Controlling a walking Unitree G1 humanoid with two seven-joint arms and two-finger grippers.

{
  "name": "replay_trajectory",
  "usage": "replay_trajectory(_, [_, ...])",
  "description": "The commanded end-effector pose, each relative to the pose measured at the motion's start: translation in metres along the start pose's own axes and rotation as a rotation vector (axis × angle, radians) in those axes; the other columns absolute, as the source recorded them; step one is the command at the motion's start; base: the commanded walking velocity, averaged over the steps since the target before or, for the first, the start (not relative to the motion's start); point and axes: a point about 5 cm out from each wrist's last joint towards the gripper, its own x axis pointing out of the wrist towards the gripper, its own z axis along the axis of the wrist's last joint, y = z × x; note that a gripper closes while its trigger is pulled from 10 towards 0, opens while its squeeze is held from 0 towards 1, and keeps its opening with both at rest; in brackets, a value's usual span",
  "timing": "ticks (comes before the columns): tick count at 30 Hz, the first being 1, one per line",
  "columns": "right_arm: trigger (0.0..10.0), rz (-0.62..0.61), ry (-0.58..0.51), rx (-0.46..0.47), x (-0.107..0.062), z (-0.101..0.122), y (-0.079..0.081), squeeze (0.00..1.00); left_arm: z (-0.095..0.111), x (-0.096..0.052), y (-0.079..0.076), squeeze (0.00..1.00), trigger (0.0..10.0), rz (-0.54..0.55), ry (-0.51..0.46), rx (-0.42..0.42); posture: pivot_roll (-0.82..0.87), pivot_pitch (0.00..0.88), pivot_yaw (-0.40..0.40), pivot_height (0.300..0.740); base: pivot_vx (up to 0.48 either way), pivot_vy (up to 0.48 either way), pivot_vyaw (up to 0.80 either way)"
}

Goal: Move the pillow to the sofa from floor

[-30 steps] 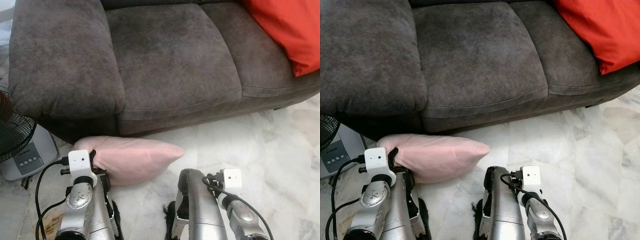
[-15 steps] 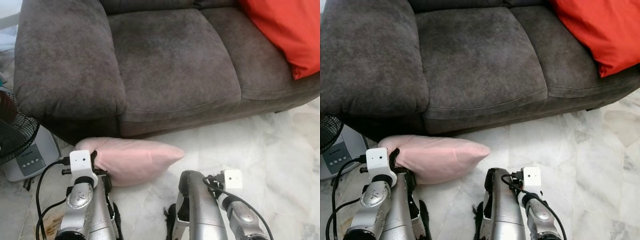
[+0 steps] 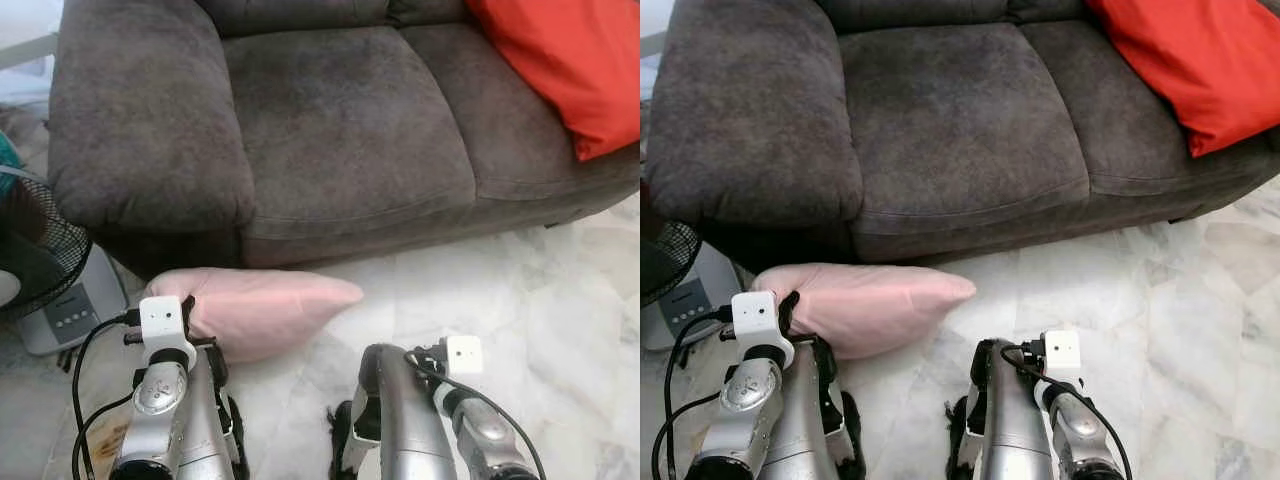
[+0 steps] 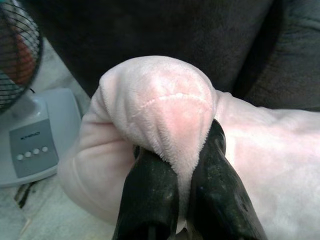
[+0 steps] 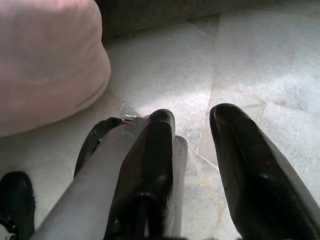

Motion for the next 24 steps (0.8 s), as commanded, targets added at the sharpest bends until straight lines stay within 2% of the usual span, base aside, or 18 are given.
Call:
replay_trajectory(1, [10.0,-0.010,0.060,0.011,-0.0066,-0.0159,-0.0011,0.00,0.0178,0.0032,0.0086,0.00,10.0,0.032,-0.090,0.013,0.19,0.197,-0.086,0.556,-0.304,0.000,0.00])
replay_trajectory(8, [10.0,-0.007,0.054,0.008,-0.0062,-0.0148,-0.0005,0.00,0.0188,0.0033,0.0082,0.00,10.0,0.033,-0.093,0.011,0.20,0.195,-0.087,0.556,-0.289,0.000,0.00])
replay_trajectory(24, [10.0,-0.002,0.027,-0.001,-0.0042,-0.0092,0.0000,0.00,0.0203,0.0016,0.0035,0.00,10.0,0.012,-0.107,0.007,0.20,0.190,-0.087,0.565,0.000,0.000,0.00])
